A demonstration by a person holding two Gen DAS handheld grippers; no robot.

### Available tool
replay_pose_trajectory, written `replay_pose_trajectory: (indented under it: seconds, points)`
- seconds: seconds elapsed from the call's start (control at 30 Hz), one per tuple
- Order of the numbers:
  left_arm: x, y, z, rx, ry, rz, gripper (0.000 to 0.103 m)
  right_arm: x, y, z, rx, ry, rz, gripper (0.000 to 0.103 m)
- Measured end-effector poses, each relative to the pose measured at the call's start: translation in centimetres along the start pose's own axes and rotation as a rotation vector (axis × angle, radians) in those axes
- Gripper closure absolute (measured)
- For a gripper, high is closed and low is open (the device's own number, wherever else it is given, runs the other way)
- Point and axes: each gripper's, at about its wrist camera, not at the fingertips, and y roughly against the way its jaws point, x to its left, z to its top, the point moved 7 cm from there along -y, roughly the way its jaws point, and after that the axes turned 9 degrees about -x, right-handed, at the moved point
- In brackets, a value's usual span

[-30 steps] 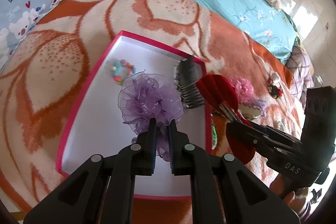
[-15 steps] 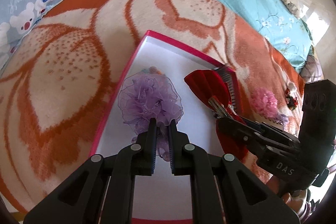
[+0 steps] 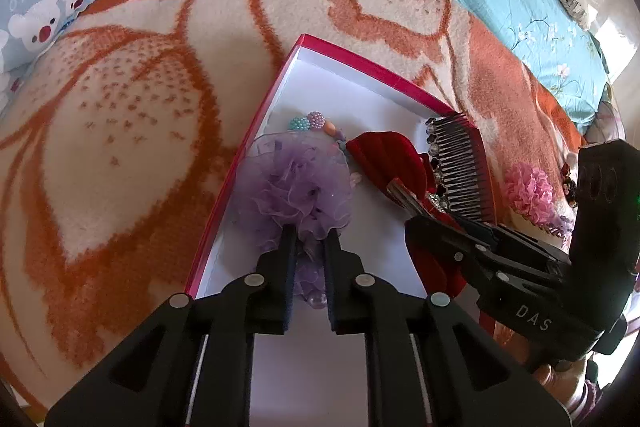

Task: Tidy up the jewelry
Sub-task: 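Carry scrunchie and red bow into the box and release both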

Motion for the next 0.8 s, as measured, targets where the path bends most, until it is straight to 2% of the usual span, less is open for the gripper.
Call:
replay_pose_trajectory:
  seconds: [0.27, 0.37, 0.43, 0.67, 0.73, 0.8]
  points:
    - [0.0, 0.3, -0.1, -0.009, -0.028, 0.033, 0.084, 0.1, 0.3, 0.2, -0.005, -0.02, 0.023, 0.065]
    - [0.2, 0.6, -0.1, -0.007, -0.018, 0.035, 0.077, 0.2, 0.6, 0.3, -0.017, -0.028, 0.034, 0.061]
    - [0.2, 0.8, -0.2, -0.01, -0.016, 0.036, 0.077, 0.3, 1.0, 0.4, -0.027, -0.029, 0.037, 0.058]
    - [0.2, 1.7, -0.4, -0.011, -0.018, 0.038, 0.077, 0.7, 2.7, 0.6, -0.053, -0.029, 0.037, 0.058]
    - [0.1, 2.1, -0.5, -0.014, -0.018, 0.034, 0.073, 0.8, 3.3, 0.5, -0.059, -0.028, 0.038, 0.058]
    - [0.0, 2.5, -0.5, -0.023, -0.022, 0.036, 0.064, 0.9, 4.0, 0.3, -0.066, -0.03, 0.041, 0.058]
